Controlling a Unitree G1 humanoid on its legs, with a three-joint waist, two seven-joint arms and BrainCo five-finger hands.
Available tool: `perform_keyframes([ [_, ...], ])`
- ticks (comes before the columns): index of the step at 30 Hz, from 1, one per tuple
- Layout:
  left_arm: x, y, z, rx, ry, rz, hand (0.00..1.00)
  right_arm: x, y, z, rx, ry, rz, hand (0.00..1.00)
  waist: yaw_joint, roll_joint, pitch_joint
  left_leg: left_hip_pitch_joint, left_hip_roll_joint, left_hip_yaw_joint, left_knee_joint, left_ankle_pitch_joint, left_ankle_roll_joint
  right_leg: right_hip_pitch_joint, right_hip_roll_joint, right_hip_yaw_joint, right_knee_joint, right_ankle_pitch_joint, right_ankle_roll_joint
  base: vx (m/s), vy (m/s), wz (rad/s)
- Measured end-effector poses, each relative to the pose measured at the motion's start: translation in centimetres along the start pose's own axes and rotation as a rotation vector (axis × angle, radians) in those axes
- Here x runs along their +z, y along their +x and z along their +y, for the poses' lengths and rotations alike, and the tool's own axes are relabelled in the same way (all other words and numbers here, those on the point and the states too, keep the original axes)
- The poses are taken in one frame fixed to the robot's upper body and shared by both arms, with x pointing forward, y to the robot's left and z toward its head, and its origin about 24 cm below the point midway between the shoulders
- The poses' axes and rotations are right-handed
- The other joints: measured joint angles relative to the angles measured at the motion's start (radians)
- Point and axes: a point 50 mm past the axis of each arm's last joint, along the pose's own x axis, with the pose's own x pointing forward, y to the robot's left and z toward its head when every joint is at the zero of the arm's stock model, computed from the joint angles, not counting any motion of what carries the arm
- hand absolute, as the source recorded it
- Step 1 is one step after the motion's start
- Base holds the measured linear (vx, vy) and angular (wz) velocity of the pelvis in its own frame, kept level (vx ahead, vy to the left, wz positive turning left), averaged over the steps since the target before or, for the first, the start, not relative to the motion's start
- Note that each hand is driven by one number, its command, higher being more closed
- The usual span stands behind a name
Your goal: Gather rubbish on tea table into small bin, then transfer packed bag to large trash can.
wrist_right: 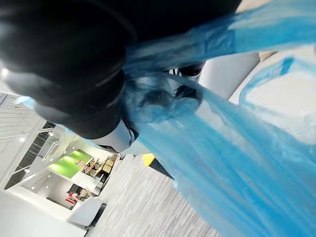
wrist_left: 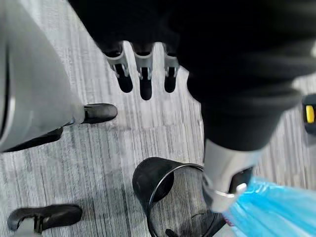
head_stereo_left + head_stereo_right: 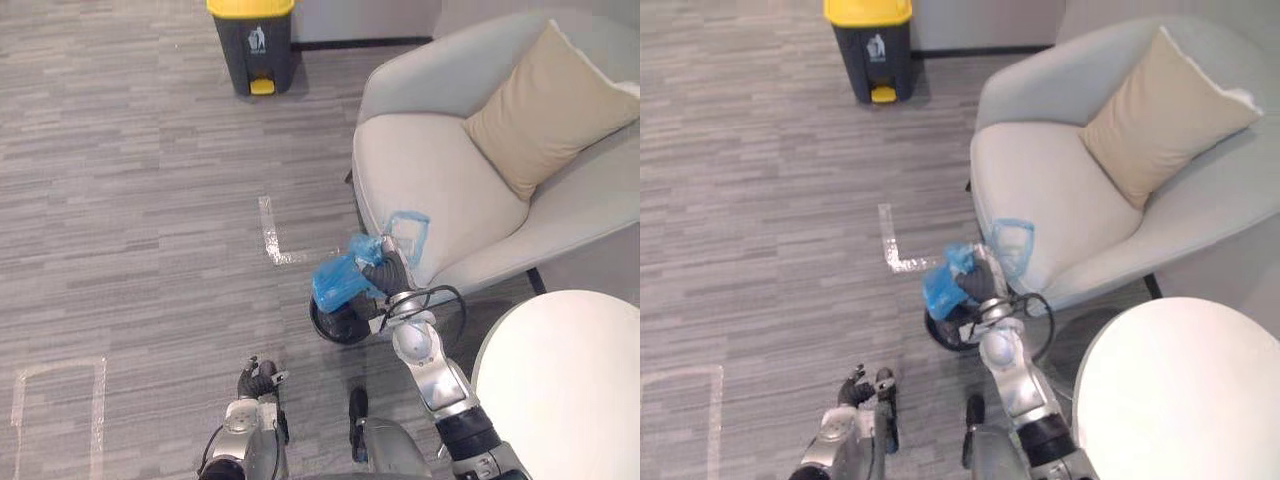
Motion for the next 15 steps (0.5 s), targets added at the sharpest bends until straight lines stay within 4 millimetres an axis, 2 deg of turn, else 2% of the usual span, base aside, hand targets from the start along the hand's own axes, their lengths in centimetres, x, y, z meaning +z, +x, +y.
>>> perform_keyframes([
  [3, -0.2, -0.1, 0.5, 0.006, 0.016, -0.005, 0.00, -0.5, -0.8, 0.6, 0.050, 0.029, 0.022, 1.00, -0.002, 0.002, -0.043, 0.040, -0.009, 0.003, -0.045, 0.013, 0.000, 0.033, -0.003, 0.001, -0.028, 0.004, 0.002, 0.07, 0.017, -0.04],
  [6, 1.8, -0.2, 0.9, -0.010, 0.055, -0.111, 0.00, -0.9, -1.2, 0.5, 0.088, 0.053, 0.027, 1.00, -0.002, 0.007, -0.063, 0.091, -0.014, 0.004, -0.103, 0.038, -0.003, 0.055, -0.003, 0.009, -0.035, 0.006, 0.003, 0.02, 0.007, -0.04],
  [12, 7.9, -1.9, -0.2, -0.121, 0.106, -0.420, 0.00, -2.0, -1.8, -0.8, 0.163, 0.023, 0.041, 1.00, -0.008, 0.024, -0.078, 0.105, -0.026, 0.006, -0.112, 0.029, -0.015, 0.061, -0.014, 0.033, -0.047, 0.013, 0.015, -0.06, 0.043, -0.08],
  [15, 10.5, -3.0, 0.2, -0.148, 0.141, -0.561, 0.00, -2.8, -2.3, -1.7, 0.201, 0.019, 0.062, 1.00, -0.011, 0.035, -0.092, 0.116, -0.024, 0.010, -0.112, 0.029, -0.015, 0.066, -0.012, 0.047, -0.050, 0.017, 0.013, -0.02, 0.017, -0.14],
])
